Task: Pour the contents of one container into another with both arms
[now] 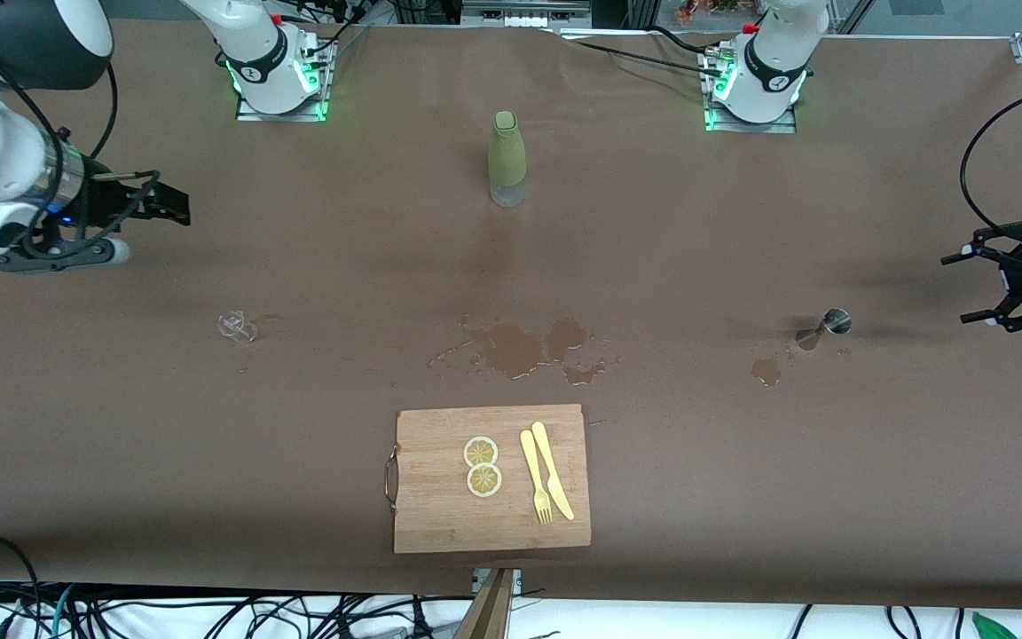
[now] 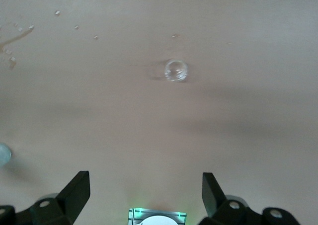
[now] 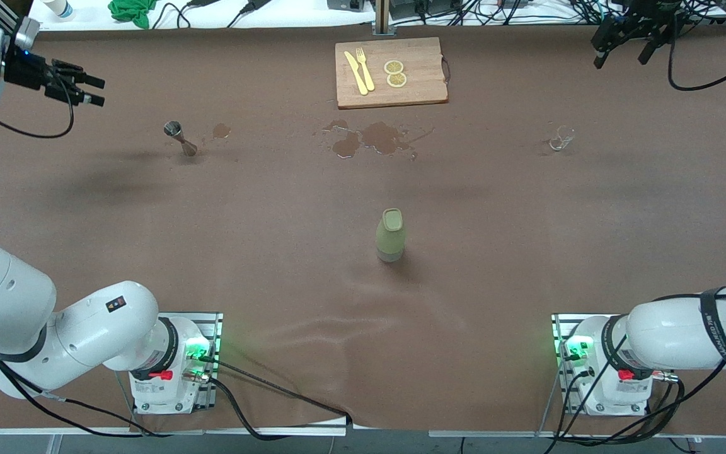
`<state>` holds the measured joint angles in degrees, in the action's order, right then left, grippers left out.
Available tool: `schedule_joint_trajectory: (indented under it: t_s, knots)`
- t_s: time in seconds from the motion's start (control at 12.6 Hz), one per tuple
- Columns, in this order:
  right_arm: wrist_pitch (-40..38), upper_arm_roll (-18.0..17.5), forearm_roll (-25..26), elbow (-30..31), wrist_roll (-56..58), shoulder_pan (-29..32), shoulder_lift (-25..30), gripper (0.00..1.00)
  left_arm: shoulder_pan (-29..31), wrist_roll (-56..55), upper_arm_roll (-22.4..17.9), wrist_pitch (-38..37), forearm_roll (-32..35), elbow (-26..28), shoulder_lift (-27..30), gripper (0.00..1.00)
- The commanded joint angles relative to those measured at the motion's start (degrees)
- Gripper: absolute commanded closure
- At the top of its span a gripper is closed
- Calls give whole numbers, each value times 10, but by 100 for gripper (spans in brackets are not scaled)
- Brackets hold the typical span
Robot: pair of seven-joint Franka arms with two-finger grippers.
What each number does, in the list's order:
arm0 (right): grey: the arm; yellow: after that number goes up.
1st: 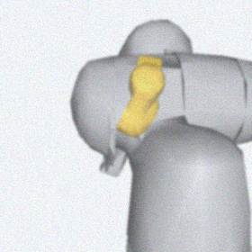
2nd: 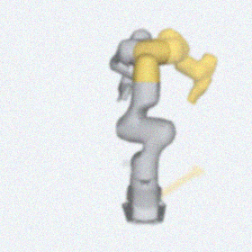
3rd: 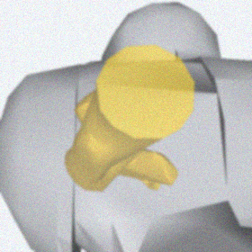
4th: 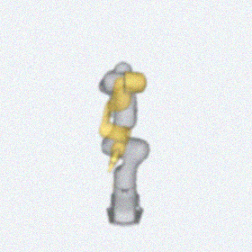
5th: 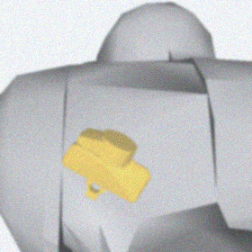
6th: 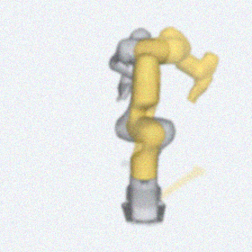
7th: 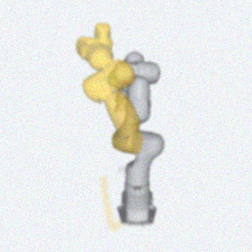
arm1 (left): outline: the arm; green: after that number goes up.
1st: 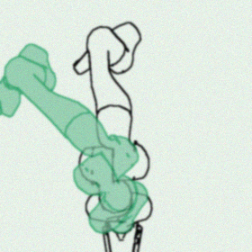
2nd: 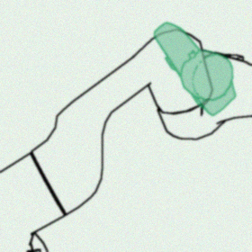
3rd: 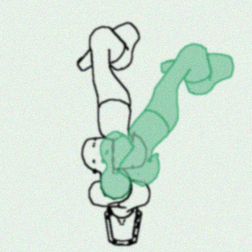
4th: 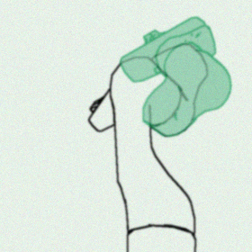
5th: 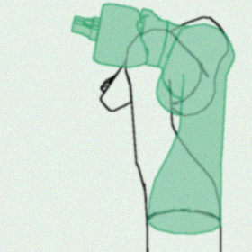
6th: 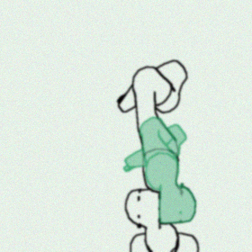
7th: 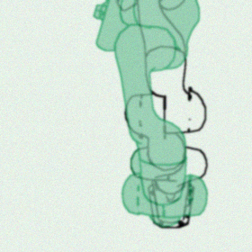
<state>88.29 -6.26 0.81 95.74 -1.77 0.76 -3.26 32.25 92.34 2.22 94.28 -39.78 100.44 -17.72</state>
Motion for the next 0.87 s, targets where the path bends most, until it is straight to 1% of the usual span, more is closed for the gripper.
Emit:
schedule_joint_trajectory:
  t_s: [0.0, 0.08, 0.24, 0.32, 0.4, 0.48, 0.64, 0.71, 0.79]
  knots:
    - [-15, 44, 3, -34, -17, -1, 9, 0, -10, -181, 51, 40, 52, 20, 65, 0]
    - [-16, 51, 2, -48, -17, -2, 9, 0, -12, -262, 78, 52, 76, 20, 86, 0]
    - [-23, 54, 5, -55, -17, -2, 11, 0, -13, -440, 138, 70, 124, 19, 123, 0]
    - [-23, 61, 3, -55, -21, -3, 16, 0, -17, -517, 162, 76, 145, 18, 136, 0]
    - [-20, 62, 3, -55, -24, -3, 21, 0, -25, -584, 177, 76, 168, 17, 149, 0]
    - [-18, 67, 2, -55, -24, -2, 23, 0, -50, -649, 180, 76, 189, 17, 167, 0]
    - [-9, 72, 1, -55, -17, -3, 29, 0, -99, -776, 176, 70, 253, 18, 201, 0]
    - [-8, 74, -1, -54, -17, -2, 31, 0, -120, -837, 166, 57, 293, 17, 212, 0]
    - [-7, 80, -3, -54, -16, -2, 31, 0, -139, -862, 141, 50, 340, 17, 220, 0]
